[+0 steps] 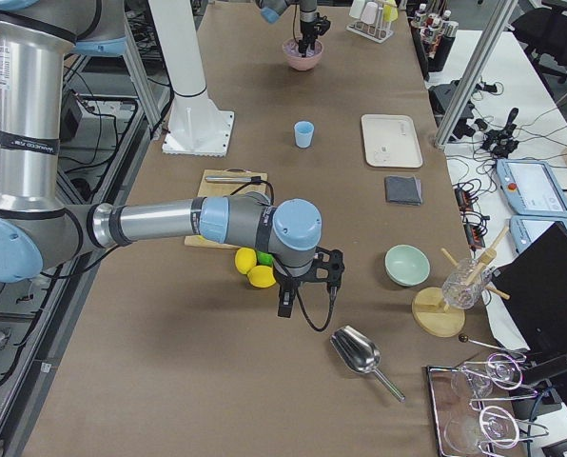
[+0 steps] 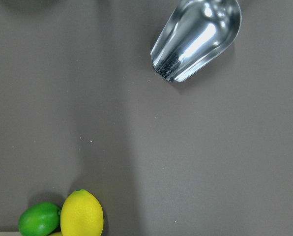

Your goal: Put ice and cherries in cup

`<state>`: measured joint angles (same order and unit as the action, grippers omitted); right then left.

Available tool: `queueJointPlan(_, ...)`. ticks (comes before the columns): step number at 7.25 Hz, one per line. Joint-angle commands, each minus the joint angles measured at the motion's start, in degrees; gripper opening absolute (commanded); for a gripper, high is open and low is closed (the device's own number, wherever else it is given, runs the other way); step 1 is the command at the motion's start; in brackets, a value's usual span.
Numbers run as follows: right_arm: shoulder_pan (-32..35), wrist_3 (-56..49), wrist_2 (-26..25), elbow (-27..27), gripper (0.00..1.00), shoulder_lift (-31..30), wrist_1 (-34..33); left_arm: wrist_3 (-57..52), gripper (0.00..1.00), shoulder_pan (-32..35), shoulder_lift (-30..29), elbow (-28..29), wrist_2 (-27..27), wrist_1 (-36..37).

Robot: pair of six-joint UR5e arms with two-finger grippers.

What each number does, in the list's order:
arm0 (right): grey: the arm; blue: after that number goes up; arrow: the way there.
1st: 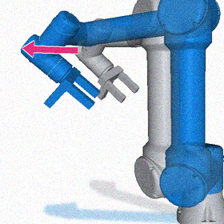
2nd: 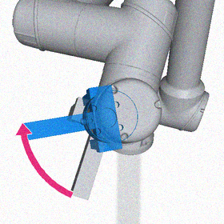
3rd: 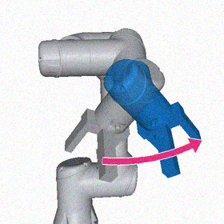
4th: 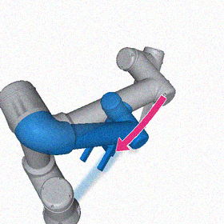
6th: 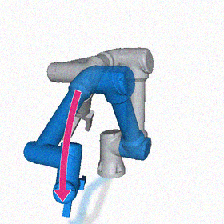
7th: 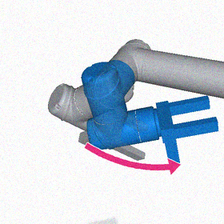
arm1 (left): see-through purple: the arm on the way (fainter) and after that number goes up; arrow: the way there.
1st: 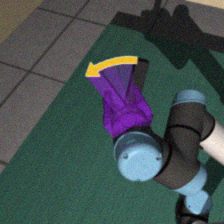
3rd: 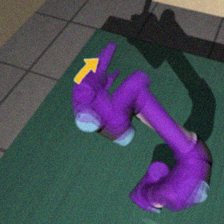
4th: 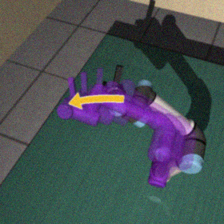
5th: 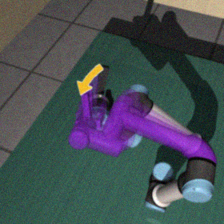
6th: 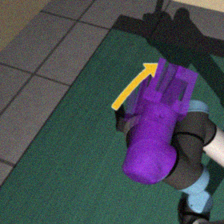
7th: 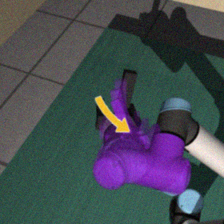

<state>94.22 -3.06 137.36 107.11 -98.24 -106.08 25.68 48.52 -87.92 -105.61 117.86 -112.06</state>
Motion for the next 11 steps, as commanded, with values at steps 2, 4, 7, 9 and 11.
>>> queueJointPlan(2,0.4,0.1,-0.1,0.3,1.0,0.0,0.0,0.1,0.65,0.0,0.3,-0.2,0.0,0.0)
queueJointPlan(4,0.5,0.1,-0.1,0.4,1.0,0.0,0.0,0.2,0.24,0.1,0.4,-0.7,0.0,0.1)
queueJointPlan(7,0.6,0.2,-0.1,0.5,1.0,0.1,0.0,0.1,0.04,0.4,0.9,-2.0,0.0,0.1)
queueJointPlan(9,0.6,0.2,-0.1,0.5,1.0,0.1,0.0,-0.2,0.37,0.8,1.1,-2.1,0.2,0.1)
queueJointPlan(11,0.6,0.2,-0.1,0.8,1.0,0.1,0.0,0.2,0.87,0.9,1.5,-2.9,0.2,0.0)
